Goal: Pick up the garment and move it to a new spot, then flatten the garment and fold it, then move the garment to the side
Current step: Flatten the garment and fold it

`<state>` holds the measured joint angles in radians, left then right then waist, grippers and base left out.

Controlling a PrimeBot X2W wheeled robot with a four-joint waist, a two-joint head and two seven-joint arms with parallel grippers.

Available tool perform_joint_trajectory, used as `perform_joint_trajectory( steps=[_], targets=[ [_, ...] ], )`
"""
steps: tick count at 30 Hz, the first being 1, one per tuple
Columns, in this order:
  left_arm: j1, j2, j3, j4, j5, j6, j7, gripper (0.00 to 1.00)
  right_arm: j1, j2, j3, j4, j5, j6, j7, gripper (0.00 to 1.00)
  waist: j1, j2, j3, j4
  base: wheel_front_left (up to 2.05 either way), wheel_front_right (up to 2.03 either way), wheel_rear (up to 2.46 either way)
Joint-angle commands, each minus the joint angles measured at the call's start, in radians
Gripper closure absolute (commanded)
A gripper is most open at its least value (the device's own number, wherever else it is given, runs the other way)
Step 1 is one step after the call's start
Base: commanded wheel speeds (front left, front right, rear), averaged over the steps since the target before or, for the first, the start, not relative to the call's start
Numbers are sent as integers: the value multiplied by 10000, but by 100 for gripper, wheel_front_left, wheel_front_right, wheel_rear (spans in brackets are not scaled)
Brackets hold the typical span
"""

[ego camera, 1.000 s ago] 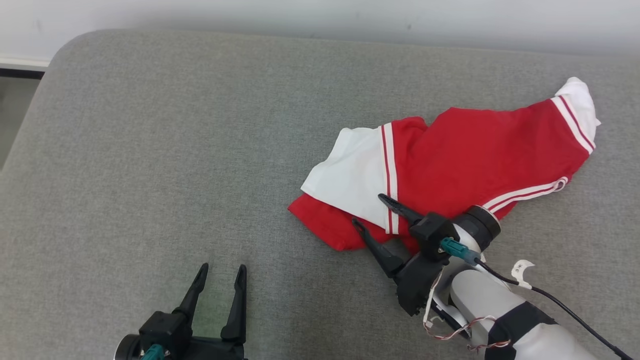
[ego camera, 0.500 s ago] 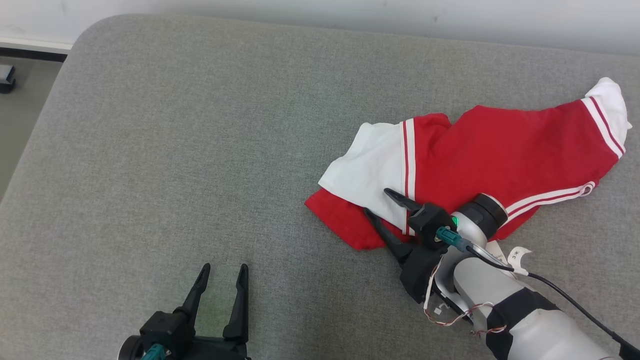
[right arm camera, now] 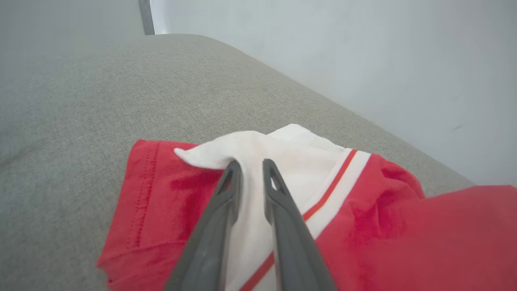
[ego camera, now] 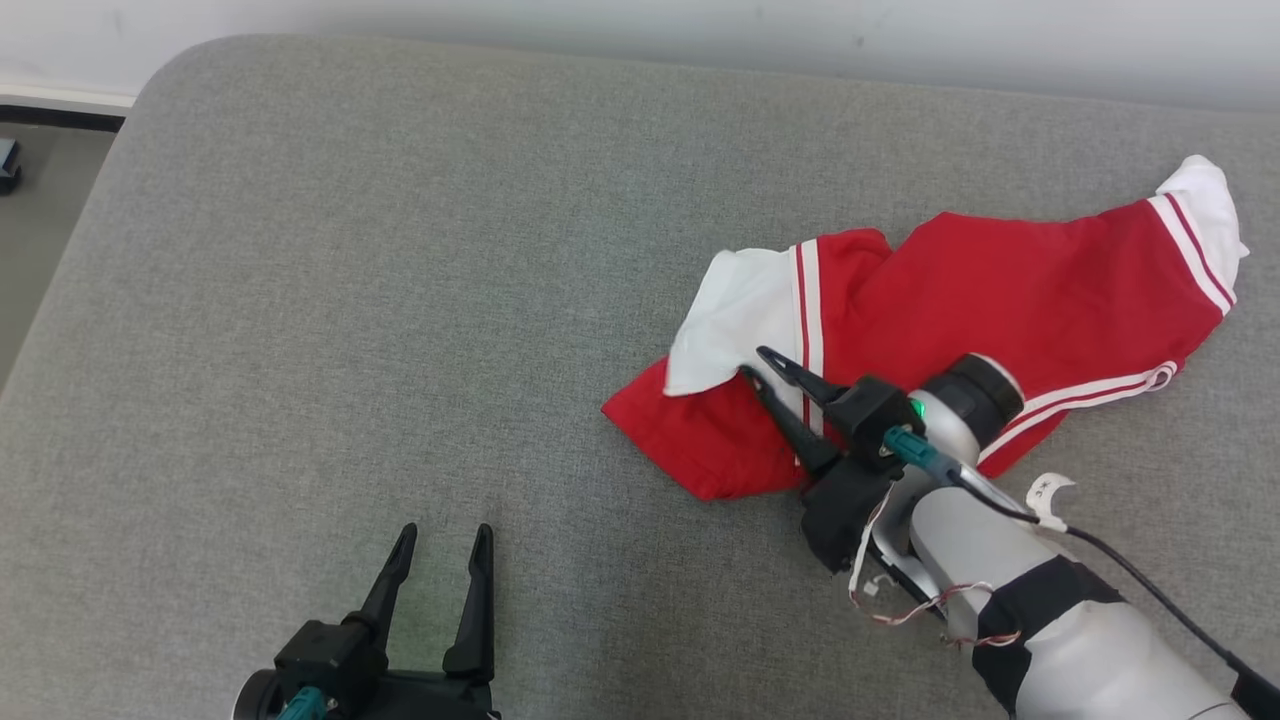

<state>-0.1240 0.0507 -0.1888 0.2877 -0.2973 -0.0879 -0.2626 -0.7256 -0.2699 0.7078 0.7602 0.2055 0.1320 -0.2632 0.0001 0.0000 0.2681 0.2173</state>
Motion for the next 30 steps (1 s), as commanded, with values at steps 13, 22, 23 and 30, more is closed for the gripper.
perform_joint_trajectory(
  steps=[13,22,23,30],
  targets=[
    [231,-7,219,67,172,-81,-30,0,-937,-788,-2999,-1394,-121,-30,-7,100,-1,0,-441,-232,0,0,0],
    [566,-7,395,129,284,-167,-30,0,-684,-1355,-5093,-2547,-609,-30,-5,100,-1,0,-1030,-540,0,0,0],
    [642,-7,436,153,292,-145,-30,0,-532,-1364,-5240,-2727,-605,-30,-3,100,-1,0,-1122,-612,0,0,0],
    [993,-7,676,255,402,-234,-30,0,585,-1439,-5698,-3625,-449,-30,-4,100,-1,0,-1730,-1240,0,0,0]
  ],
)
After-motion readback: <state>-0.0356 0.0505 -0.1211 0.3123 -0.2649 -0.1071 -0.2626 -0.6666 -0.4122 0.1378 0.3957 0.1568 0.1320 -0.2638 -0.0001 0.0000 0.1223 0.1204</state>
